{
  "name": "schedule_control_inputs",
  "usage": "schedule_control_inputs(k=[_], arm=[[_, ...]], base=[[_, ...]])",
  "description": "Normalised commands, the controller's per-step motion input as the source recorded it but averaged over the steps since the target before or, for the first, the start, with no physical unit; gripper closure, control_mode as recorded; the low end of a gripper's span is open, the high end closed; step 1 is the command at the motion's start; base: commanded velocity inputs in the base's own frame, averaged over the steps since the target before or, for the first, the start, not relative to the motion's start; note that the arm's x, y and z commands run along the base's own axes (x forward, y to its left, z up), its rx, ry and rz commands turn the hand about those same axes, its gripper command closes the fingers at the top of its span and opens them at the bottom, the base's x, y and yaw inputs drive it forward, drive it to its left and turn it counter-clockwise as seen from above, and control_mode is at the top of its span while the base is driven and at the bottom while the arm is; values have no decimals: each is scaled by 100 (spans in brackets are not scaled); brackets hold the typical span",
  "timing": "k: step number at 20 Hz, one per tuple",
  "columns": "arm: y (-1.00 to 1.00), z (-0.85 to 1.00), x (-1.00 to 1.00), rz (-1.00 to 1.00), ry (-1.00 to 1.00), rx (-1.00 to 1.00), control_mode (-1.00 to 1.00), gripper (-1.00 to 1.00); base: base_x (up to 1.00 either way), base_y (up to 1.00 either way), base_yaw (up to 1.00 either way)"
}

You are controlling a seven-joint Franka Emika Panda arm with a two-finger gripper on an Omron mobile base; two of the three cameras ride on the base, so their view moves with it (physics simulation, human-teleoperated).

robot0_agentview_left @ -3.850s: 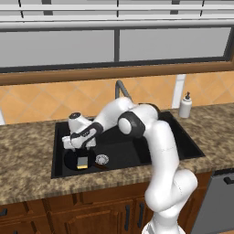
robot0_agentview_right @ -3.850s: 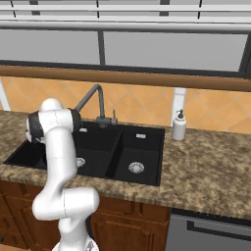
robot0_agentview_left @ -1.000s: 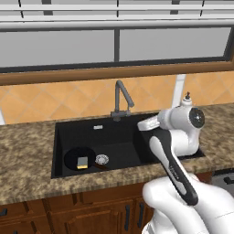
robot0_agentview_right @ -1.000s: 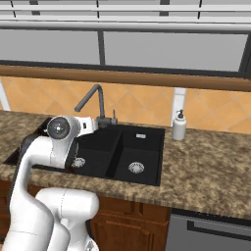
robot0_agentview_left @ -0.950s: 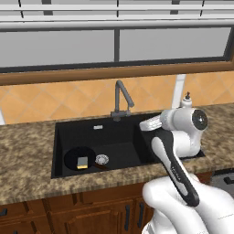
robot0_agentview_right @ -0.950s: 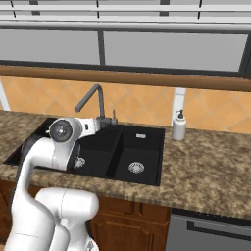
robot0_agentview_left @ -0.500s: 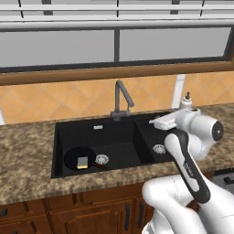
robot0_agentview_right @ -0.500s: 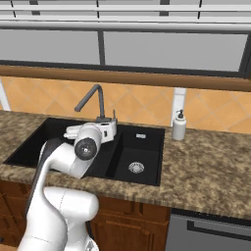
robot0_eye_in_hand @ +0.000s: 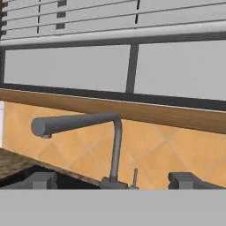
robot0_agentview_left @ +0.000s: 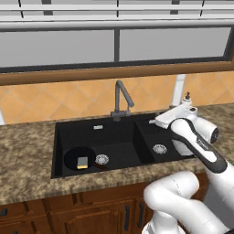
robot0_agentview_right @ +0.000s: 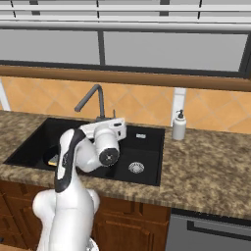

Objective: Pick the pan and sponge and place them into the sink. Then turn on the water.

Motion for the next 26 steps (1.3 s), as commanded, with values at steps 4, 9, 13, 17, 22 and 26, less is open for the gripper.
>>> schedule_control_inputs(k=[4,9,13,17,22,26], arm=[[-2,-23,60,11,-8,0,-100,-100],[1,-33,67,7,-1,0,-100,-100],[0,-25,61,2,0,0,-100,-100],[1,-19,47,0,0,0,-100,-100],[0,-19,41,0,0,0,-100,-100],[0,-3,44,1,0,0,-100,-100]], base=[[0,0,0],[0,0,0],[0,0,0],[0,0,0],[0,0,0],[0,0,0]])
